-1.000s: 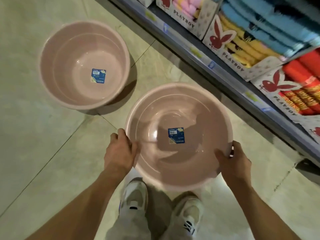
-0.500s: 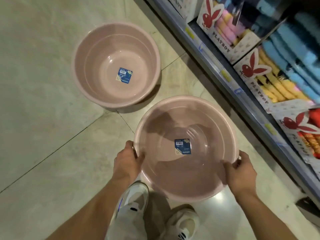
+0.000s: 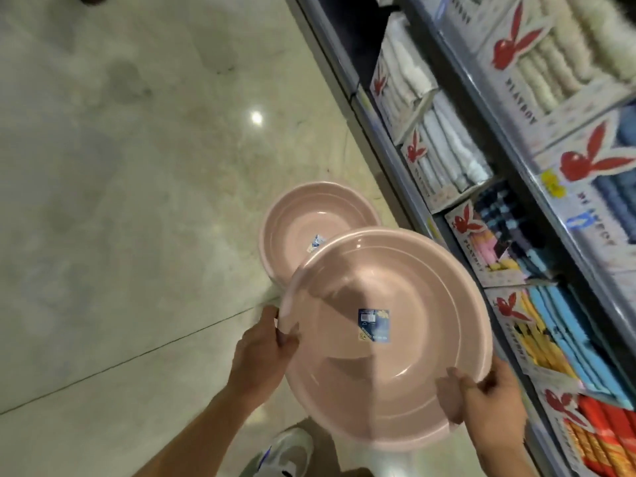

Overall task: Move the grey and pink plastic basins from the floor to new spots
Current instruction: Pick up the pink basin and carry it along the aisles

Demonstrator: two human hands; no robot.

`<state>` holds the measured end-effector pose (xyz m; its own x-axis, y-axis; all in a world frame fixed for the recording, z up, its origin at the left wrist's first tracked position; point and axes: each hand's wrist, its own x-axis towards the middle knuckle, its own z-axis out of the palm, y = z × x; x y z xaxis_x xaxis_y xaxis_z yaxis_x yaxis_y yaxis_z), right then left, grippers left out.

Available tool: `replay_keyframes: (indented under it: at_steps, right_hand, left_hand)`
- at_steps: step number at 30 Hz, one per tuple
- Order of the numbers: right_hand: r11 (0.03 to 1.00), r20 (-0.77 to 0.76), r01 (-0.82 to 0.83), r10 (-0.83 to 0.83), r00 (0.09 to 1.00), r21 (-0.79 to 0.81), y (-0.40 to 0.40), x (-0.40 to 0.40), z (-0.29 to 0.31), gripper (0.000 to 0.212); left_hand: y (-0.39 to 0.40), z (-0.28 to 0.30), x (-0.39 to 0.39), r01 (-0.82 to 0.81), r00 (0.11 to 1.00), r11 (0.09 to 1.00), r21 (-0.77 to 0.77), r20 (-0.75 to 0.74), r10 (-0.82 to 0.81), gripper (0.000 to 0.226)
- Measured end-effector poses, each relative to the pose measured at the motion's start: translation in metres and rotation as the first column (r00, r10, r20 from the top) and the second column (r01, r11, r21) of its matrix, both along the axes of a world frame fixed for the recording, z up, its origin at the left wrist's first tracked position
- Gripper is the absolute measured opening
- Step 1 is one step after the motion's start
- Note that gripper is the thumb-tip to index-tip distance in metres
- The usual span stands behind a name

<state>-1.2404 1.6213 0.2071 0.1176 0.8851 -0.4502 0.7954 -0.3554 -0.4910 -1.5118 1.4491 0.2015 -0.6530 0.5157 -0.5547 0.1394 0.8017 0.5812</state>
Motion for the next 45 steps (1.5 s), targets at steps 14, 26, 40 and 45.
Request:
replay_keyframes:
  at_steps: [14,26,40,45]
  right_hand:
    - [0.939,-0.095,-0.343,0.339,0.936,-0.019,0.097,-0.143,-0.040,0.046]
    - [0.859,-0.054,-0.493,0.491,0.870,-0.140,0.159,-0.197,-0.128,0.050]
    - [0.834,-0.006,-0.485,0.501,0.866,-0.263,0.175,-0.215,-0.180,0.062]
    - [0.815,-0.008,-0.495,0.517,0.856,-0.300,0.179,-0.215,-0.189,0.060]
  left_hand:
    - [0.035,-0.036,-0.094,-0.191,0.982,0.976,-0.106,-0.021,0.190,0.037]
    - [0.061,-0.130,-0.102,-0.324,0.946,0.930,-0.176,-0.033,0.323,0.033]
    - [0.085,-0.168,-0.107,-0.444,0.861,0.854,-0.273,0.134,0.491,0.039]
    - [0.085,-0.174,-0.107,-0.460,0.843,0.839,-0.290,0.156,0.516,0.038]
